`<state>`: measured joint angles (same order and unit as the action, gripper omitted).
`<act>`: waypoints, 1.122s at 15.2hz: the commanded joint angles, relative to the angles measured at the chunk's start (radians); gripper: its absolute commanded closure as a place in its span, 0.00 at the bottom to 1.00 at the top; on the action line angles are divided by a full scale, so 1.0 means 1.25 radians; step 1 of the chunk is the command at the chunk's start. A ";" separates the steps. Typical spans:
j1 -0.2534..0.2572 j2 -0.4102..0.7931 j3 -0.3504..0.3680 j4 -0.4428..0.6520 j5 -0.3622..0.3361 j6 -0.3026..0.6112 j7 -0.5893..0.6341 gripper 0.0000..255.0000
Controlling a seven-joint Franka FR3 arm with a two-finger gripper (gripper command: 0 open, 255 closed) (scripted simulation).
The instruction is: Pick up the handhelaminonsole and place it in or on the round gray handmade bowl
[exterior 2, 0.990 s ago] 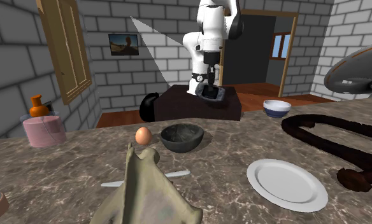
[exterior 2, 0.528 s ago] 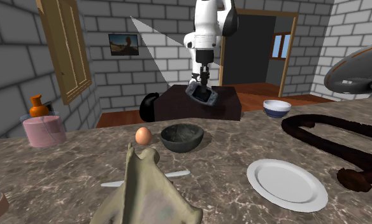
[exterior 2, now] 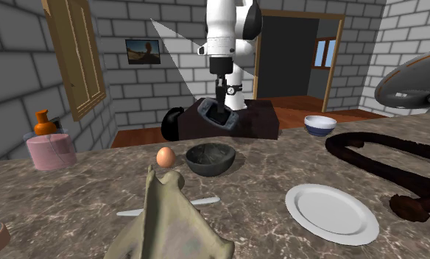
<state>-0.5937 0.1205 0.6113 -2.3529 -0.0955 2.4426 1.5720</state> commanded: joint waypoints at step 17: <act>0.055 0.259 -0.094 0.205 -0.180 0.014 0.075 1.00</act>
<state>-0.5305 0.4325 0.4996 -2.0960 -0.3114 2.4492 1.6584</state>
